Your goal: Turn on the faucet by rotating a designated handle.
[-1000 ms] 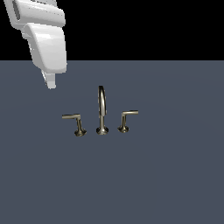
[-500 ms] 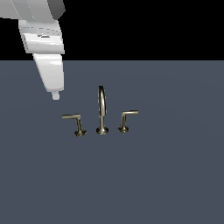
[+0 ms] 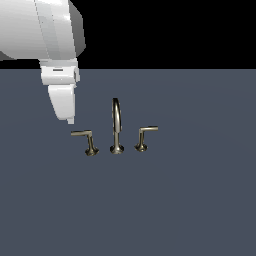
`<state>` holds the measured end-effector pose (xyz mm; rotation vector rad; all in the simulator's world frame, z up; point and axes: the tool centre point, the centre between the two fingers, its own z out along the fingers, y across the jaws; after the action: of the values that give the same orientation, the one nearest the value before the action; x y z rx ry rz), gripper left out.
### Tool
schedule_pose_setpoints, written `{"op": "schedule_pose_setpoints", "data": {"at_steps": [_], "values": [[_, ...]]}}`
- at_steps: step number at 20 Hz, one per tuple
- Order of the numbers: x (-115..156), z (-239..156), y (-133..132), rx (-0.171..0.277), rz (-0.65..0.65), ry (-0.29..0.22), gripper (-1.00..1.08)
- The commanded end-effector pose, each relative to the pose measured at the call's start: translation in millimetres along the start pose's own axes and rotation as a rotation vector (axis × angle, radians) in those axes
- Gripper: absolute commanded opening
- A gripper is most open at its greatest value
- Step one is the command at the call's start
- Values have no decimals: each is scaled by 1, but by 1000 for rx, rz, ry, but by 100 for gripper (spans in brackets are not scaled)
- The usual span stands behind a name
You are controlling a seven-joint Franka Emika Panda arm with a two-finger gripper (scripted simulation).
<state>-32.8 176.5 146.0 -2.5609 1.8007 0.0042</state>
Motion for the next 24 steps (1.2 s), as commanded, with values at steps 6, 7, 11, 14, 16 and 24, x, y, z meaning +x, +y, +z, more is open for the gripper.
{"op": "schedule_pose_setpoints", "data": {"at_steps": [6, 7, 11, 14, 16, 24], "values": [[11, 33, -28, -4, 114, 8, -100], [13, 37, -31, -5, 126, 9, -100], [18, 48, -41, -6, 167, 11, -100], [20, 53, -46, -7, 186, 11, -100], [21, 55, -48, -7, 193, 11, -100], [19, 55, -45, -7, 196, 10, -100]]}}
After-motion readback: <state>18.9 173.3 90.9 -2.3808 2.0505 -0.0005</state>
